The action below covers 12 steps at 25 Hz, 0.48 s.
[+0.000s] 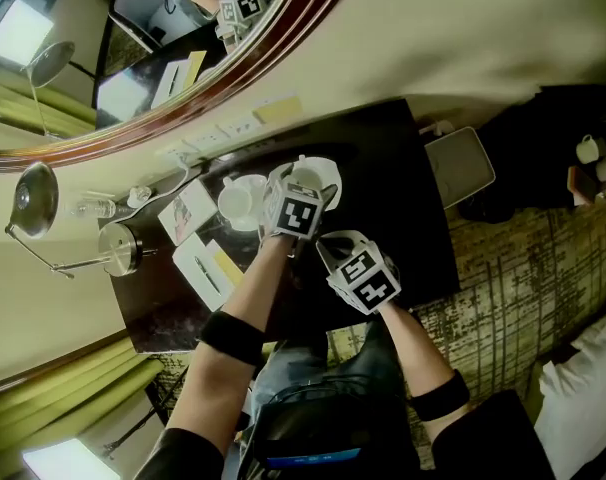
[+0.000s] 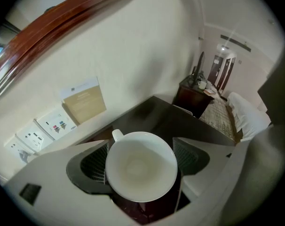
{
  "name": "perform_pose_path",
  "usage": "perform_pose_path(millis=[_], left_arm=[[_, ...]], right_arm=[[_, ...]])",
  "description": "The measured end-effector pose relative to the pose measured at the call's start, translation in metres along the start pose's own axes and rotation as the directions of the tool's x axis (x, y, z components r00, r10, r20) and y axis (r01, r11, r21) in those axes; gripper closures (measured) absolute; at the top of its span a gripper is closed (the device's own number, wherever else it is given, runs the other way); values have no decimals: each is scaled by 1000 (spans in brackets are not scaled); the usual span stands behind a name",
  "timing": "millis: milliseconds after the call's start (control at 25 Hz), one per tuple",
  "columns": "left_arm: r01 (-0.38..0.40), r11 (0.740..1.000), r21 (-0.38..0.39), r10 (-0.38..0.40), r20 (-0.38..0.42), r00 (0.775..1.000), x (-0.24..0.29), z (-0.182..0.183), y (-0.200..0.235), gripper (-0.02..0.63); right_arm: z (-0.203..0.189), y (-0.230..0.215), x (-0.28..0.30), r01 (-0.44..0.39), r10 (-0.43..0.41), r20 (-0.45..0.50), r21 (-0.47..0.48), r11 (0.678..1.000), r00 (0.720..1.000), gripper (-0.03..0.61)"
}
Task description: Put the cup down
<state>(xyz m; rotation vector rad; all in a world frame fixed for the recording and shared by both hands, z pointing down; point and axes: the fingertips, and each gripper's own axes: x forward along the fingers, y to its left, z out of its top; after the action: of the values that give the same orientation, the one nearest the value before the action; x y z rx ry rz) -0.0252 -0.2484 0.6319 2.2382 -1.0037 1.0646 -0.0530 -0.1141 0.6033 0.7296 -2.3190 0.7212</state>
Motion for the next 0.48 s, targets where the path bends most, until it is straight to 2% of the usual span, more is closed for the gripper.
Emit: perform_pose_path(millis=[480], left_arm=[[10, 1000, -9, -10, 18, 1000, 18, -8, 6, 189]], right_arm=[[-15, -1, 9, 6, -5, -34, 13, 1000, 999, 578]])
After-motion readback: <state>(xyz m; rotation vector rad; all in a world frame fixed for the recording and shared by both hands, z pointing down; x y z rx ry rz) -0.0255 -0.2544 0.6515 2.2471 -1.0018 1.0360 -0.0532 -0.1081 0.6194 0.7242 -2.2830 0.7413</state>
